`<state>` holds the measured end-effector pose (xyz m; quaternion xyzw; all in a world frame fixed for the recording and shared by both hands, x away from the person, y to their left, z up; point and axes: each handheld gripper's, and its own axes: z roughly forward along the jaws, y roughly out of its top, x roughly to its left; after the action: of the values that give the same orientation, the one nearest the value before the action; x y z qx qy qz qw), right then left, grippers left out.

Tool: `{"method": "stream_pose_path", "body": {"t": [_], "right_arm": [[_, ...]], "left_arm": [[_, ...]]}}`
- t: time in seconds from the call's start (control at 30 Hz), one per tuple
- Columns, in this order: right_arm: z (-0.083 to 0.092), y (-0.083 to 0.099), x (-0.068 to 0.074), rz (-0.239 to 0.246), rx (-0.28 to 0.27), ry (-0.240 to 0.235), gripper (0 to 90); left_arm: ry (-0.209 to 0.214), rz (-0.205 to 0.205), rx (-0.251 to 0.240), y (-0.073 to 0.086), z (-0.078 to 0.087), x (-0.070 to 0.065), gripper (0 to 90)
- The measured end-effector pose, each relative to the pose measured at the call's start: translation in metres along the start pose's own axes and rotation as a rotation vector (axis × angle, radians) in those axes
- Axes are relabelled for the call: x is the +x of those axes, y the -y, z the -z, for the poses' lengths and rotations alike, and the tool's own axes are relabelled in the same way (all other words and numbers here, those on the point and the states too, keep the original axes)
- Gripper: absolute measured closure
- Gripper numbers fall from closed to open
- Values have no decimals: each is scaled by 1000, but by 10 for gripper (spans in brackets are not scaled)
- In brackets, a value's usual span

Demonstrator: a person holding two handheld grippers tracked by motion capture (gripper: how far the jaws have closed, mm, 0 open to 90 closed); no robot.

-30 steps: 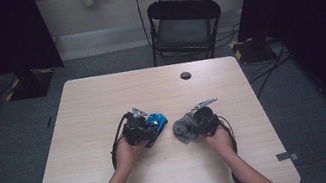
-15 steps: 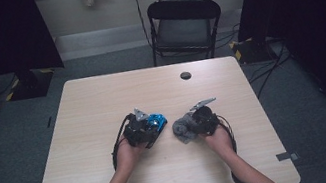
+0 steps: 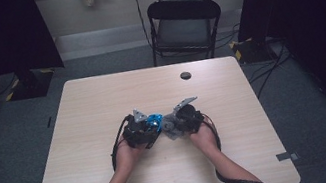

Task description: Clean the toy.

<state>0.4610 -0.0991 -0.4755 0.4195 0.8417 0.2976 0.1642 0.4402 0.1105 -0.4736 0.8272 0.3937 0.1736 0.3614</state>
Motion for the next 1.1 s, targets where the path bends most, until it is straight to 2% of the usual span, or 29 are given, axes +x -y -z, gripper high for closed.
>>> {"method": "stream_pose_path", "body": {"t": [0.13, 0.53, 0.8, 1.1], "right_arm": [[0, 1, 1, -13, -7, -19, 714], [7, 7, 12, 42, 5, -49, 714], [11, 11, 31, 114, 15, -76, 714], [15, 16, 45, 129, 10, -131, 714]], "left_arm": [[2, 5, -1, 1, 1, 0, 474], [-2, 11, 4, 0, 1, -1, 475], [-3, 11, 9, -1, 1, 0, 476], [-9, 1, 21, -1, 1, -1, 477]]}}
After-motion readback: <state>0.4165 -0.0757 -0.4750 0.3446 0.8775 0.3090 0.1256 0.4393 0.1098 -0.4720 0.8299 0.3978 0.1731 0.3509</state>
